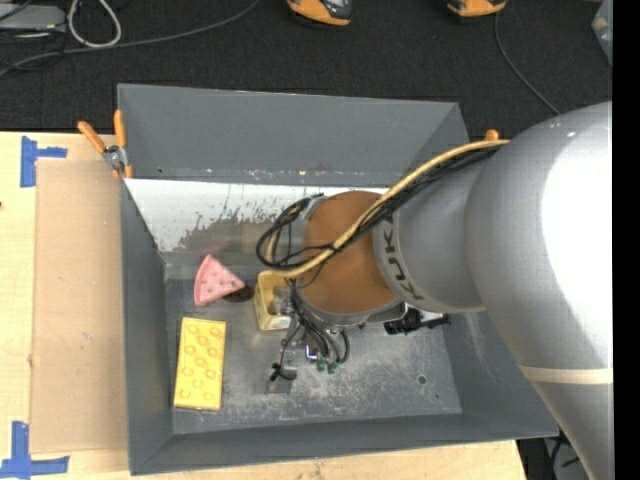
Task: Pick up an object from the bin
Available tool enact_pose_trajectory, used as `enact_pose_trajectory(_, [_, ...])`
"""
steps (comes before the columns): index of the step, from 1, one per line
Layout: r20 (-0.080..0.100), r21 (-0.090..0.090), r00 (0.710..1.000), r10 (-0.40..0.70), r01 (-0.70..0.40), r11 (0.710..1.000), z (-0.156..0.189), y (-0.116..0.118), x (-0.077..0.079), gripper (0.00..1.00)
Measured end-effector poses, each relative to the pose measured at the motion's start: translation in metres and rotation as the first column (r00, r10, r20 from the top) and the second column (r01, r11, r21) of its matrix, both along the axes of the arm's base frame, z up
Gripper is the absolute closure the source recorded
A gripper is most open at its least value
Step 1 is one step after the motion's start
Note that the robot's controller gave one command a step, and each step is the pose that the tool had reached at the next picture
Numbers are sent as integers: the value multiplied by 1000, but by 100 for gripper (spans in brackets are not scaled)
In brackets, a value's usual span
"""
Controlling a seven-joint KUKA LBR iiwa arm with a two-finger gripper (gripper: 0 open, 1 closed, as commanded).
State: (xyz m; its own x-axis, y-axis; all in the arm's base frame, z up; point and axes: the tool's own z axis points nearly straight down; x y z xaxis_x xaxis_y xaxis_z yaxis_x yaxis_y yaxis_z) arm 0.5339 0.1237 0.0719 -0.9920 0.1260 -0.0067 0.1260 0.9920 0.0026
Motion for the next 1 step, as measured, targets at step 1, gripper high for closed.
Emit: enact_pose_trajectory(1, [1,1,1000,-2,2,1000,-2,11,-14,0])
